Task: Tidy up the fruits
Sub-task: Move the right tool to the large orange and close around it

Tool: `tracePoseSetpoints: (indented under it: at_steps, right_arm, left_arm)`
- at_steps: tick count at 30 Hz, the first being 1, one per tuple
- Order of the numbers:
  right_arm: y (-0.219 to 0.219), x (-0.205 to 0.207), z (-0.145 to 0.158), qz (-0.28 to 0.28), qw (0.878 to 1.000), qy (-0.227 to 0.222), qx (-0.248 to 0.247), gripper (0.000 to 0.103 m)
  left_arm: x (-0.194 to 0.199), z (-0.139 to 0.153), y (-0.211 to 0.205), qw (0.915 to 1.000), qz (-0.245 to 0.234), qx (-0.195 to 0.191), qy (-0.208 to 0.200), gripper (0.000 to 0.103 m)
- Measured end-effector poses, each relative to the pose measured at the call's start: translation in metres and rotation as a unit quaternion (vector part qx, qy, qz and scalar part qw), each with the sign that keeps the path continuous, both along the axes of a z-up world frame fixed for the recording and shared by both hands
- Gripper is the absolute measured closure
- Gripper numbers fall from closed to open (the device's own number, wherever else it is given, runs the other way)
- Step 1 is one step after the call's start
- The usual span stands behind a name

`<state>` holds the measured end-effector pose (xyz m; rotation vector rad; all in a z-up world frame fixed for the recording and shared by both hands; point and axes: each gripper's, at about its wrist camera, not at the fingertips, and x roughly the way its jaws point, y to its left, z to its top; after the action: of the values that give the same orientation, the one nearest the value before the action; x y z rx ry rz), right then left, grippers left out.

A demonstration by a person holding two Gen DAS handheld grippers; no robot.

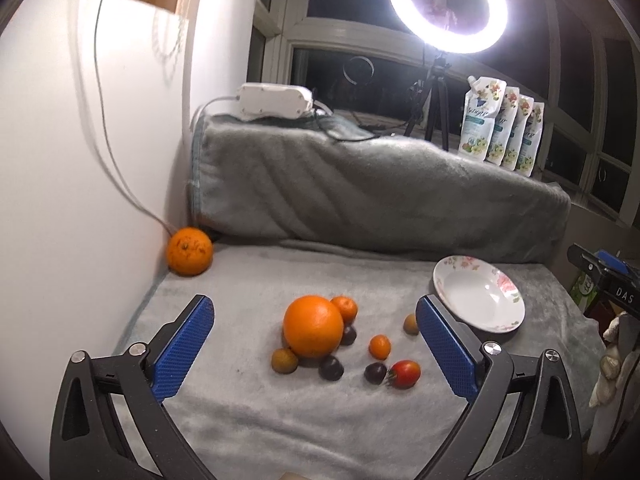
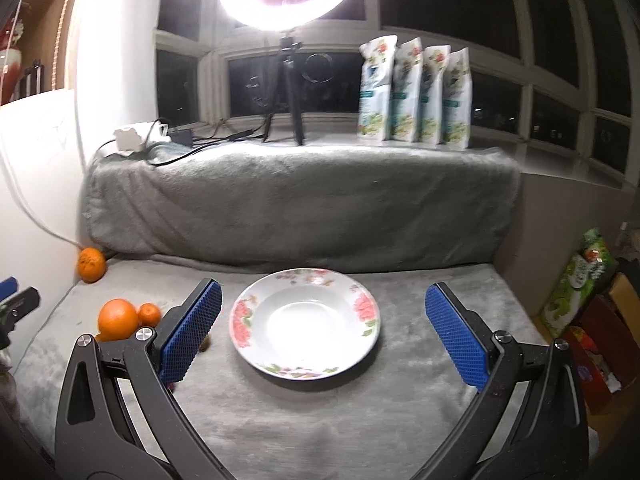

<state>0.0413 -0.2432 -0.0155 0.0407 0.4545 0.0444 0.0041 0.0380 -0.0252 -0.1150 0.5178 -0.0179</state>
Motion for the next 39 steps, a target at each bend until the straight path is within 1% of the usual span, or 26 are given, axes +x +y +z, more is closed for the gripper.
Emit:
tracePoseSetpoints:
  at_steps: [4, 6, 9, 11, 14, 17, 18, 21, 22, 23, 24, 26, 28, 29, 30, 31, 37, 39]
  right_arm:
    - [0.011, 0.012, -0.004, 0.042, 0.999, 0.013, 0.010, 0.000]
    - [0.018, 0.019, -0.007, 0.065, 0.997, 0.027, 0.018, 0.000]
    - [0.033, 0.033, -0.013, 0.114, 0.991, 0.057, 0.040, 0.000]
    - [0.044, 0.039, -0.018, 0.139, 0.987, 0.072, 0.047, 0.000]
    - [0.063, 0.050, -0.025, 0.183, 0.976, 0.098, 0.061, 0.000]
    - [0.084, 0.062, -0.031, 0.226, 0.963, 0.128, 0.074, 0.003]
    - [0.093, 0.067, -0.033, 0.243, 0.956, 0.141, 0.079, 0.003]
    - [0.115, 0.077, -0.039, 0.276, 0.943, 0.163, 0.087, 0.005]
    - [0.123, 0.082, -0.042, 0.285, 0.938, 0.174, 0.090, 0.007]
    - [0.127, 0.085, -0.044, 0.290, 0.935, 0.182, 0.095, 0.014]
    - [0.134, 0.090, -0.048, 0.299, 0.928, 0.199, 0.104, 0.019]
    - [0.143, 0.099, -0.054, 0.309, 0.917, 0.220, 0.119, 0.020]
    - [0.154, 0.109, -0.062, 0.318, 0.906, 0.244, 0.134, 0.024]
    - [0.157, 0.112, -0.065, 0.321, 0.902, 0.253, 0.140, 0.029]
    - [0.163, 0.117, -0.069, 0.327, 0.894, 0.267, 0.150, 0.033]
    - [0.166, 0.121, -0.072, 0.331, 0.889, 0.276, 0.157, 0.034]
    - [0.183, 0.138, -0.087, 0.336, 0.866, 0.318, 0.192, 0.040]
    - [0.188, 0.142, -0.090, 0.338, 0.861, 0.326, 0.194, 0.043]
  left_arm:
    - [0.002, -0.012, 0.011, 0.9995, 0.000, -0.022, 0.022, 0.007]
    - [0.004, -0.018, 0.016, 0.9988, -0.002, -0.037, 0.033, 0.010]
    - [0.007, -0.027, 0.022, 0.9973, -0.008, -0.054, 0.049, 0.014]
    - [0.011, -0.033, 0.025, 0.9959, -0.013, -0.068, 0.059, 0.016]
    - [0.015, -0.041, 0.028, 0.9934, -0.018, -0.087, 0.072, 0.017]
    - [0.020, -0.048, 0.030, 0.9910, -0.027, -0.100, 0.085, 0.022]
    - [0.022, -0.051, 0.031, 0.9904, -0.029, -0.102, 0.089, 0.023]
    - [0.028, -0.056, 0.033, 0.9885, -0.035, -0.110, 0.098, 0.025]
    - [0.029, -0.058, 0.034, 0.9878, -0.038, -0.113, 0.100, 0.025]
    - [0.032, -0.060, 0.034, 0.9870, -0.041, -0.116, 0.103, 0.025]
    - [0.034, -0.061, 0.035, 0.9864, -0.043, -0.119, 0.105, 0.025]
    - [0.040, -0.065, 0.035, 0.9848, -0.049, -0.123, 0.112, 0.027]
    - [0.045, -0.069, 0.034, 0.9838, -0.054, -0.124, 0.118, 0.032]
    - [0.048, -0.071, 0.034, 0.9834, -0.057, -0.122, 0.121, 0.033]
    - [0.050, -0.073, 0.033, 0.9832, -0.058, -0.121, 0.124, 0.033]
    - [0.053, -0.074, 0.034, 0.9828, -0.060, -0.121, 0.126, 0.033]
    - [0.068, -0.080, 0.035, 0.9807, -0.068, -0.124, 0.135, 0.033]
    - [0.073, -0.082, 0.036, 0.9794, -0.070, -0.129, 0.138, 0.034]
